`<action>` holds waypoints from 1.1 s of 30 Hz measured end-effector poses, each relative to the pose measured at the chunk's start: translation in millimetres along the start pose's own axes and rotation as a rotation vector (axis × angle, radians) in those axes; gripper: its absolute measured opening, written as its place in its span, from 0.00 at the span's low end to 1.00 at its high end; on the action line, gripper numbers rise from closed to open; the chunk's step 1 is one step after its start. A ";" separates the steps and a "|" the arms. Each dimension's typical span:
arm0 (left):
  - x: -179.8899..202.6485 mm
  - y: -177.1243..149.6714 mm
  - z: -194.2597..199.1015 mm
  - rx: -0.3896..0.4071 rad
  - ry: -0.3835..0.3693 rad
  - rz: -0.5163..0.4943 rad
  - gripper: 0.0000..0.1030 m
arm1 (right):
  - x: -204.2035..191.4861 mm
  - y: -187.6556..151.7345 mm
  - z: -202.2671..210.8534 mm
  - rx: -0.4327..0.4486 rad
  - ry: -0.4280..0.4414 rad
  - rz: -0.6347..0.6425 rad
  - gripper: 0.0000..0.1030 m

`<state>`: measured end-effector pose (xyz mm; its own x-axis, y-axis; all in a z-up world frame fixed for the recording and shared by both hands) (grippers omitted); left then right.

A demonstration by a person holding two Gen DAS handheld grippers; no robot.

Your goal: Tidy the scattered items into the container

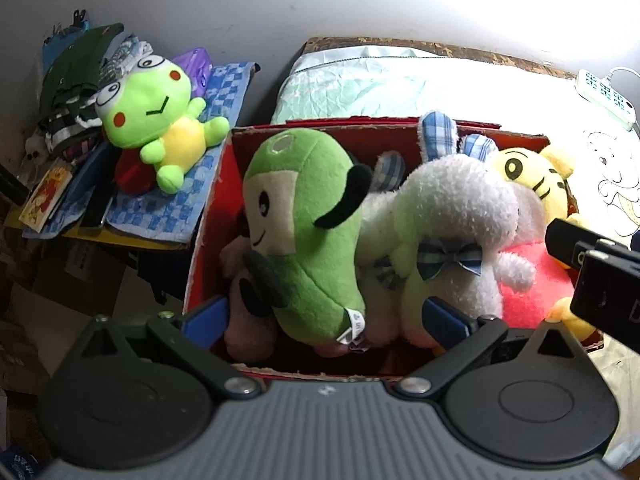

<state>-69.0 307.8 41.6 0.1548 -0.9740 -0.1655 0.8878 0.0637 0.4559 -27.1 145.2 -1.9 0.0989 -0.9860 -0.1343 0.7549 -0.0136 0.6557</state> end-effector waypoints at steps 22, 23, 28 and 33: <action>-7.0 3.0 0.2 0.033 -0.002 0.017 0.99 | -2.4 2.8 -13.2 -0.046 0.032 -0.042 0.80; -7.9 3.2 0.0 0.033 -0.006 0.019 0.99 | -3.4 3.5 -12.9 -0.042 0.028 -0.040 0.80; -13.8 4.4 -1.3 0.028 0.001 0.027 0.99 | -6.6 6.1 -12.1 -0.031 0.015 -0.046 0.80; -21.2 4.4 -1.5 0.045 -0.009 0.040 0.99 | -13.0 6.5 -12.7 -0.029 0.009 -0.043 0.80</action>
<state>-67.8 329.1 45.8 0.1860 -0.9727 -0.1387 0.8607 0.0932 0.5006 -15.2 160.1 -5.3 0.0717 -0.9832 -0.1679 0.7771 -0.0505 0.6273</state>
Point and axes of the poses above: each gripper's, at about its wrist camera, not at the fingertips, and z roughly against the way its jaws point, x to its right, y to its top, the point moved 2 cm from there along -z, roughly the way its jaws point, and after that the axes turned 4 degrees about y, right-handed, at the moved point
